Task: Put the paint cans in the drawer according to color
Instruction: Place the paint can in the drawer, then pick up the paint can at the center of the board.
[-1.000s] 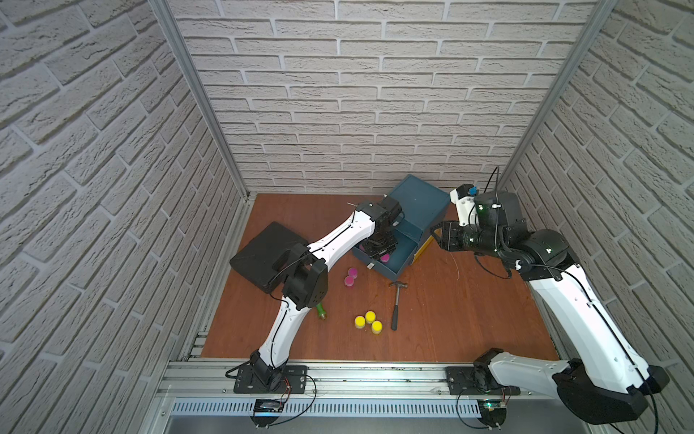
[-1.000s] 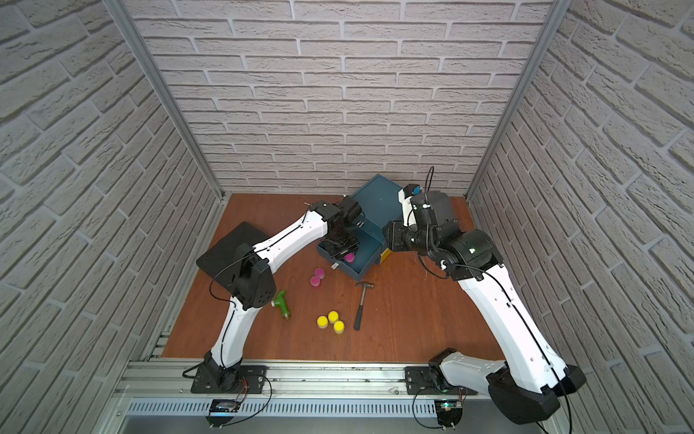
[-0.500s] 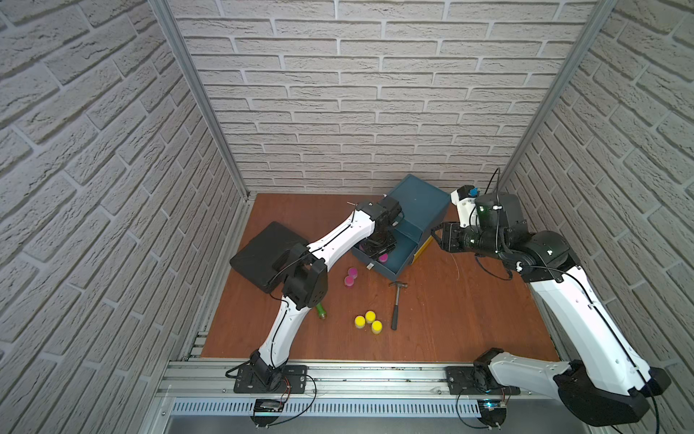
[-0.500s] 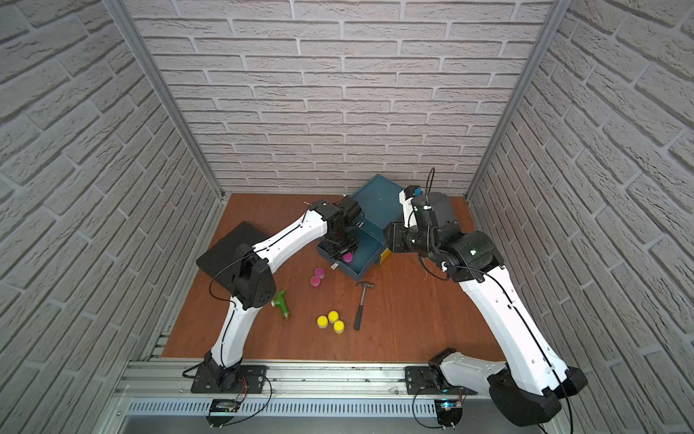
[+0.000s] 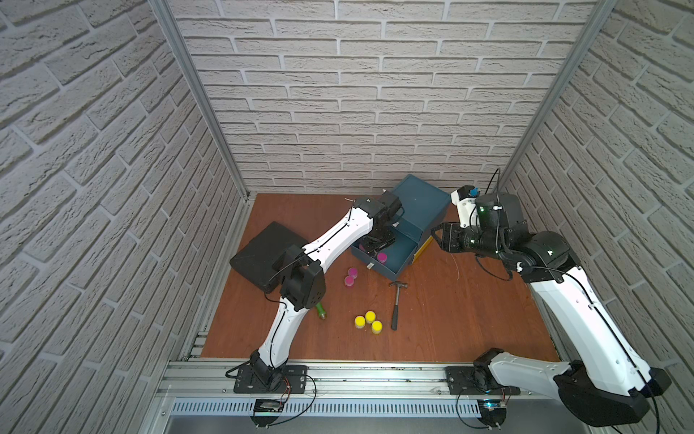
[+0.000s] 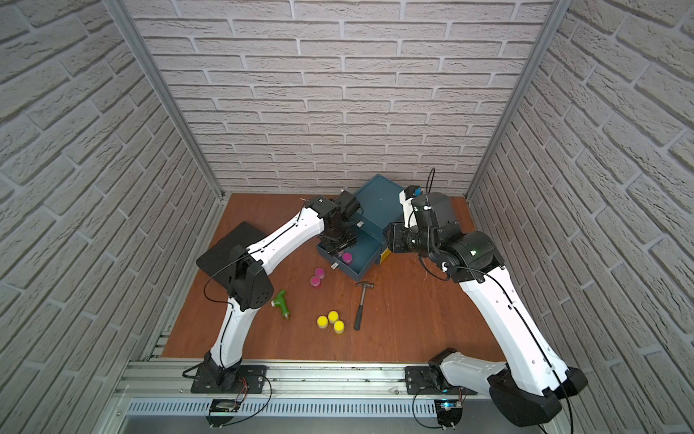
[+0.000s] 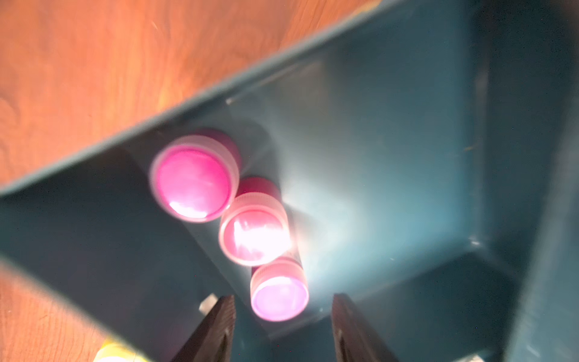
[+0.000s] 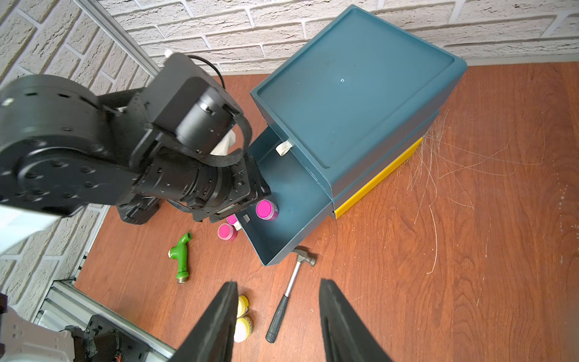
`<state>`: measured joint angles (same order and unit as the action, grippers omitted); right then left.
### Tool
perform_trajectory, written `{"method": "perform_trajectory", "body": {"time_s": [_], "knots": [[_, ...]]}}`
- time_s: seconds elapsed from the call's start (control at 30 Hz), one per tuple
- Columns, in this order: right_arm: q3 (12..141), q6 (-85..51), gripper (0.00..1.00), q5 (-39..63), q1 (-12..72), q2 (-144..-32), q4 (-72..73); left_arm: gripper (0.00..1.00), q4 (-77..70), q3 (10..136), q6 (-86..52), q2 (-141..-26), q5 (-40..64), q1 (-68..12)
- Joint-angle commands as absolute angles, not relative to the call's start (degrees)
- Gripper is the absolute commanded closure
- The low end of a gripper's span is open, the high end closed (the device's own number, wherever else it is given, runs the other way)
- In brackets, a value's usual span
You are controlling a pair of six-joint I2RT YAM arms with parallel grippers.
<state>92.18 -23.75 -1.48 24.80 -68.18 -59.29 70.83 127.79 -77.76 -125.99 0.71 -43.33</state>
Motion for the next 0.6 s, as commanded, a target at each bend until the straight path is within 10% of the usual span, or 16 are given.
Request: {"method": "perform_trajectory", "body": {"time_s": [0.0, 0.57], "knots": [[91.79, -24.17, 0.52, -1.66, 24.35, -67.10, -57.39, 0.44, 72.82, 129.78, -77.50, -119.49, -5.51, -43.65], [91.86, -24.46, 0.52, -0.27, 24.22, -68.77, -56.65, 0.28, 52.65, 72.47, -70.82, -84.74, 2.42, -36.53]]}}
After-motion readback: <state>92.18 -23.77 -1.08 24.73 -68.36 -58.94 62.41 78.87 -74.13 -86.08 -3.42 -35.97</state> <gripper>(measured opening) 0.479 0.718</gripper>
